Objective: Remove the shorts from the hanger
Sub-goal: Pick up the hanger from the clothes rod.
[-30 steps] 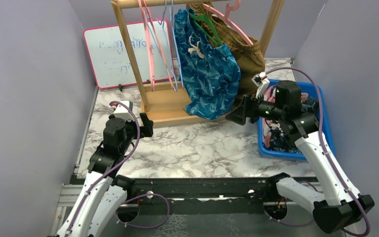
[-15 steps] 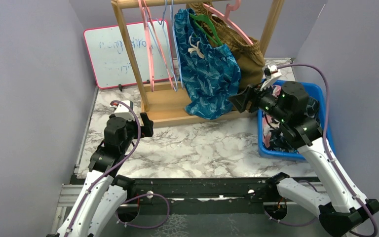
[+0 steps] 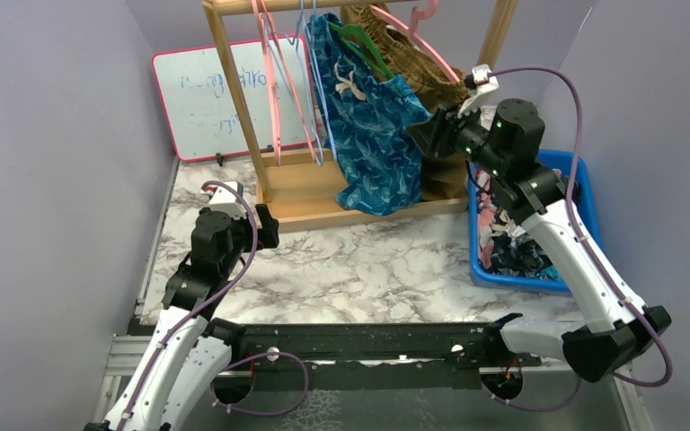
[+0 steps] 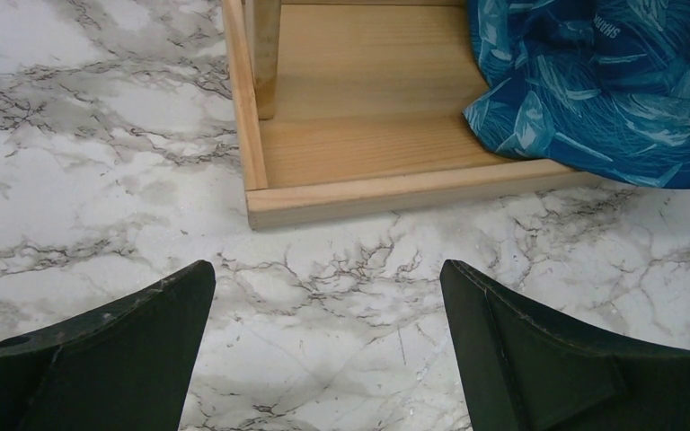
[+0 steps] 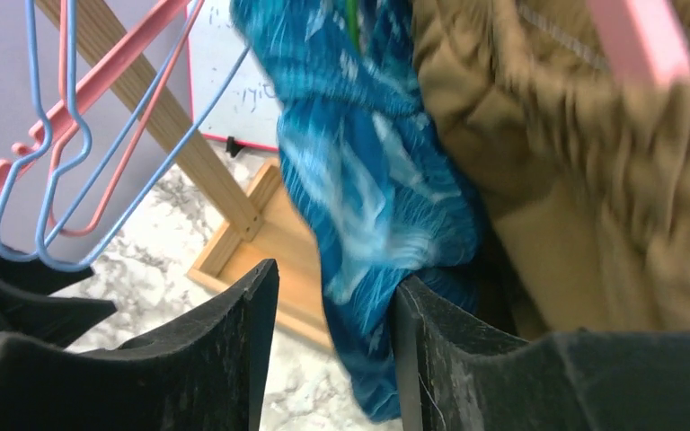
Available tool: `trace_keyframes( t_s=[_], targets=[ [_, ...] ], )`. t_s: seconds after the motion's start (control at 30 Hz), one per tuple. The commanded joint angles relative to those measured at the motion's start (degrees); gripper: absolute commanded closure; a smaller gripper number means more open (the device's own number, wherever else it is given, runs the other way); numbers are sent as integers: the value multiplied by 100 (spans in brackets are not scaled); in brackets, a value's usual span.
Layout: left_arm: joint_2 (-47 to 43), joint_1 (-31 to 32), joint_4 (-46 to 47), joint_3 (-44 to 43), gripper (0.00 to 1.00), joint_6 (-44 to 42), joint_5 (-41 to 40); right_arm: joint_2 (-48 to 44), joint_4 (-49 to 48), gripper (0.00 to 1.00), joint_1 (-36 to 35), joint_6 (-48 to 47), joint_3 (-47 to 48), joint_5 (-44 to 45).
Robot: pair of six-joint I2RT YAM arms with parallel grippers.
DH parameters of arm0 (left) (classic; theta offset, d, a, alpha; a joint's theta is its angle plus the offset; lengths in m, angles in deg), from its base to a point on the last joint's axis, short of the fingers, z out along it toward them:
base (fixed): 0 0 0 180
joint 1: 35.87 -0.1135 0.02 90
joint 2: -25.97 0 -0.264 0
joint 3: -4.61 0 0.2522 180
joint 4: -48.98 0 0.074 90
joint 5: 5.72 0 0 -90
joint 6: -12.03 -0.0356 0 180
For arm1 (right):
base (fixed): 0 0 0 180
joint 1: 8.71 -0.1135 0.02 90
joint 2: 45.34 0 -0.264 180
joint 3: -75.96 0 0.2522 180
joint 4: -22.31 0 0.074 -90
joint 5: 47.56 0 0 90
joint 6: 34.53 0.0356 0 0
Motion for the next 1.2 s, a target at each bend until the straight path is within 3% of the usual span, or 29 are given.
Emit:
trace_keyframes(
  t_s=[0.0, 0.2, 0.5, 0.53, 0.6, 0.67, 0.83, 1.0, 1.17],
  targets=[
    [-34, -41, 110, -6, 1, -30, -62, 555, 164, 52, -36, -511, 910, -117],
    [-42, -43, 116, 2, 1, -30, -42, 1056, 552, 50, -184, -1051, 1526, 63],
    [40, -50, 123, -6, 1, -30, 43, 1854, 1028, 67, -497, -1583, 2384, -129],
    [40, -49, 120, -6, 1, -30, 44, 1939, 1069, 67, -550, -1669, 2427, -26],
    [46, -48, 121, -6, 1, -30, 52, 2062, 1068, 56, -600, -1751, 2509, 178],
    [58, -49, 131, -5, 1, -30, 69, 2152, 1012, 54, -622, -1784, 2580, 209],
    [99, -54, 131, -6, 1, -40, 110, 2233, 772, 70, -656, -1643, 2651, 515],
    [108, -49, 126, -6, 1, -48, 131, 1688, -249, 95, -669, -1356, 1930, 640],
    [128, -50, 131, -6, 1, -48, 154, 1298, -1063, 99, -669, -1005, 1585, 752]
  ],
)
